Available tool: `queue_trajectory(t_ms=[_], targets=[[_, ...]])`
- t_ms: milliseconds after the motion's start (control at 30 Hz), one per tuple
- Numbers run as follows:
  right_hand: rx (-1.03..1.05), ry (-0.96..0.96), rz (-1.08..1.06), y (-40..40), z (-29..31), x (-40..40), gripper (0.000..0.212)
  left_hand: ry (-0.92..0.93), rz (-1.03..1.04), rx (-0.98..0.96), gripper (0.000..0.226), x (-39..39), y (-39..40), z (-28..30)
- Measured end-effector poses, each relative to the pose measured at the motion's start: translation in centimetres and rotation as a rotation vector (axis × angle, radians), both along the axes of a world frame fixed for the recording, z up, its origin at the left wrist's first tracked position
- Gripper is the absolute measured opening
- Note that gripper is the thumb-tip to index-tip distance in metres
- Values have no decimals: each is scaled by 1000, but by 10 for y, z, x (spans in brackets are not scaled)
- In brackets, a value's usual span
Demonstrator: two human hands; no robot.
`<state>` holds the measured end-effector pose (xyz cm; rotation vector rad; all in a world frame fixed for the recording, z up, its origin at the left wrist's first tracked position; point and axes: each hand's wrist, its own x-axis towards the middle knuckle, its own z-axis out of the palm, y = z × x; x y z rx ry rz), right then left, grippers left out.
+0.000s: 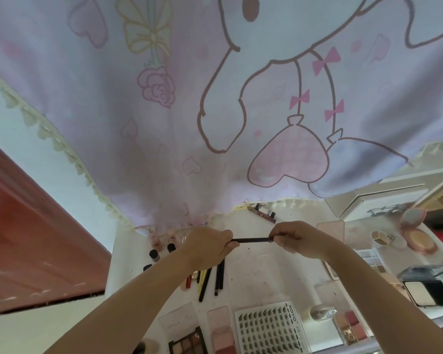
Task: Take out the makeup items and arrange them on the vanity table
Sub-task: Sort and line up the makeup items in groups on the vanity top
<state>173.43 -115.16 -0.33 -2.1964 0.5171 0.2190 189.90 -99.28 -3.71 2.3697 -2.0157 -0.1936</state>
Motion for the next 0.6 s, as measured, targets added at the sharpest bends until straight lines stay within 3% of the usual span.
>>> queue_trajectory(t_ms=[233, 600], targets=[[13, -200, -343, -57, 21, -63, 29, 54, 332, -58, 29, 55, 49, 14], [134, -203, -197, -11, 12, -6, 30, 284, 170, -287, 31, 3, 22, 26]])
